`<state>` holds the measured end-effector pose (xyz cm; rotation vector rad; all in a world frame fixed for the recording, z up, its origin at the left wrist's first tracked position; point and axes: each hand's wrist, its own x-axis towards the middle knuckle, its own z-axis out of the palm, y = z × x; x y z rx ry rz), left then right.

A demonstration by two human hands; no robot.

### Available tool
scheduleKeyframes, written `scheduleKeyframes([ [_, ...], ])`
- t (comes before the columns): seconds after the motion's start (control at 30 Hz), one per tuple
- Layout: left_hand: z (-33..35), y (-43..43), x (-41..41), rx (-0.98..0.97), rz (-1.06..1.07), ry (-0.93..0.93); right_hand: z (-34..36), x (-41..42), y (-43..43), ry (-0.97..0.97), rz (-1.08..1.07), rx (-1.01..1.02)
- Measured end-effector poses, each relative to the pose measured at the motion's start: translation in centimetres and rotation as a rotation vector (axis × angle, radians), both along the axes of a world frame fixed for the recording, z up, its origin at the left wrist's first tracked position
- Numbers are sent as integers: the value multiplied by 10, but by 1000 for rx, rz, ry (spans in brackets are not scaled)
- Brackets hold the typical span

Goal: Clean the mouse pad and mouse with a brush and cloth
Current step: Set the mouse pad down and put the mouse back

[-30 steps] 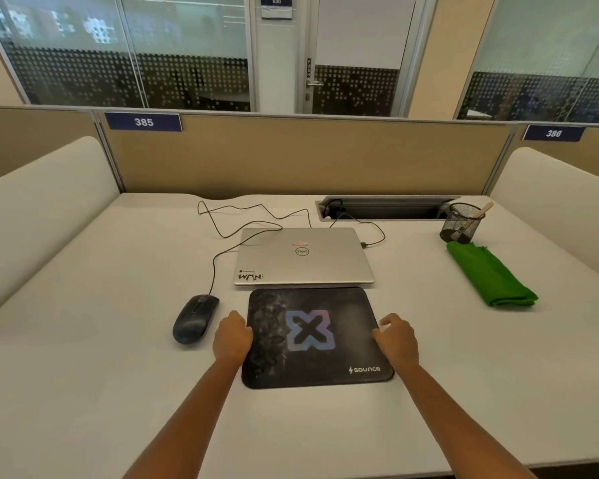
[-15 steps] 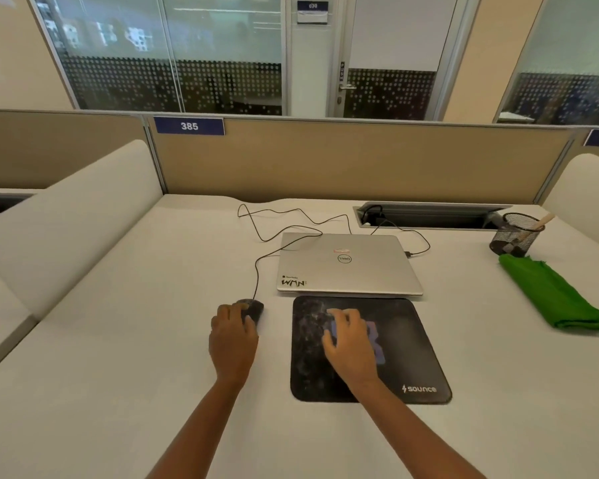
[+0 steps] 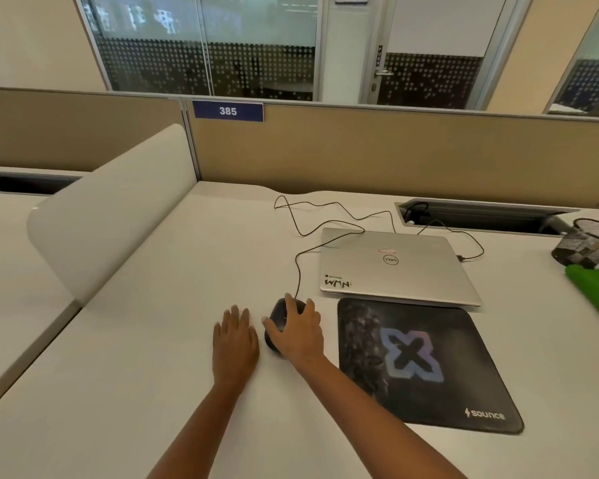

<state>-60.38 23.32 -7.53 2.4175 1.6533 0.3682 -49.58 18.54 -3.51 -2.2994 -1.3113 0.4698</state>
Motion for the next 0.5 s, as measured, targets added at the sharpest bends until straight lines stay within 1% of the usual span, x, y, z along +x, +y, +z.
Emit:
scheduleKeyframes([
  [0.13, -2, 1, 3, 2, -14, 14, -3, -9, 12, -79, -6, -73],
  [0.23, -4, 2, 2, -1, -8, 42, -3, -13, 14, -123, 0, -91],
  [0.37, -3, 1, 2, -6, -9, 11, -1, -10, 10, -102, 16, -69],
  [0.5, -2, 1, 4, 12, 6, 23, 0, -2, -1, -81, 18, -30],
])
